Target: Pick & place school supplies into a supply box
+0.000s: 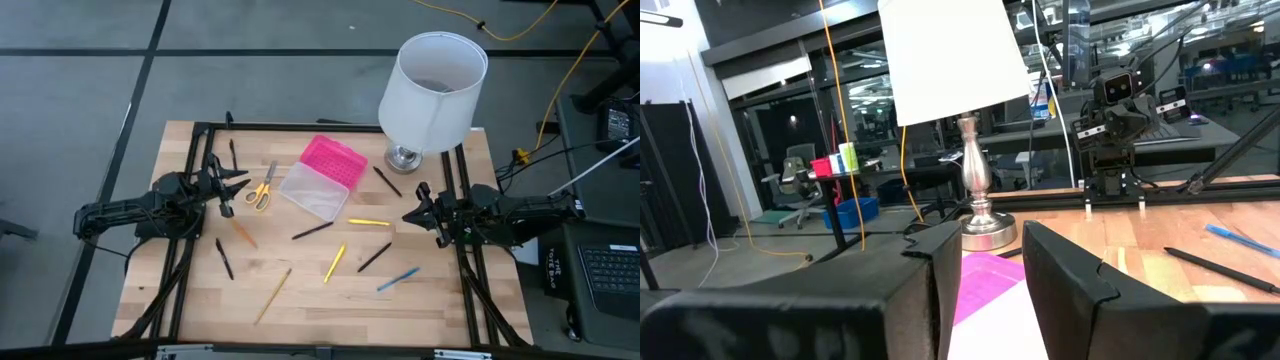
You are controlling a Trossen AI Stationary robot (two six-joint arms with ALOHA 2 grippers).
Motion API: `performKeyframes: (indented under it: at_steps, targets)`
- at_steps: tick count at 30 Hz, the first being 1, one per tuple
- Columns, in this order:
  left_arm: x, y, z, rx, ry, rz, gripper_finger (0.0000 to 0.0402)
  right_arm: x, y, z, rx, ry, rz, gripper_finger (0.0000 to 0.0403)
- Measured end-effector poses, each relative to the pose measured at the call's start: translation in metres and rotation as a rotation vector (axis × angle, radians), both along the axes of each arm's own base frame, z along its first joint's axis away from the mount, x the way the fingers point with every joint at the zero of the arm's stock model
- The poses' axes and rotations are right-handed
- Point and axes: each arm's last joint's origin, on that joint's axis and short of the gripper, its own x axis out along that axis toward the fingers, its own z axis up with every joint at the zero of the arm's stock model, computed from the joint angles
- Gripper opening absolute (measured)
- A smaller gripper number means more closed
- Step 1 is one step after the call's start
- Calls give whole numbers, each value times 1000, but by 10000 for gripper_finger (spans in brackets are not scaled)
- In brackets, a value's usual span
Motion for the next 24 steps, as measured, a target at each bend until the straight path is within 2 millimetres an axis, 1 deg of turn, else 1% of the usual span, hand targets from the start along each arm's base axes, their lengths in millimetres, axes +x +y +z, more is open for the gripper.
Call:
performKeyframes:
  at_steps: [7, 12, 20, 24]
  targets:
    - [0, 0, 0, 0, 0, 0, 102, 0, 0, 0, 0, -1, 0, 26]
    - [0, 0, 0, 0, 0, 0, 102, 0, 0, 0, -70, -15, -8, 26]
    - [0, 0, 0, 0, 1, 1, 102, 0, 0, 0, -95, -21, -11, 26]
    - [0, 0, 0, 0, 0, 0, 102, 0, 0, 0, -191, -42, -22, 26]
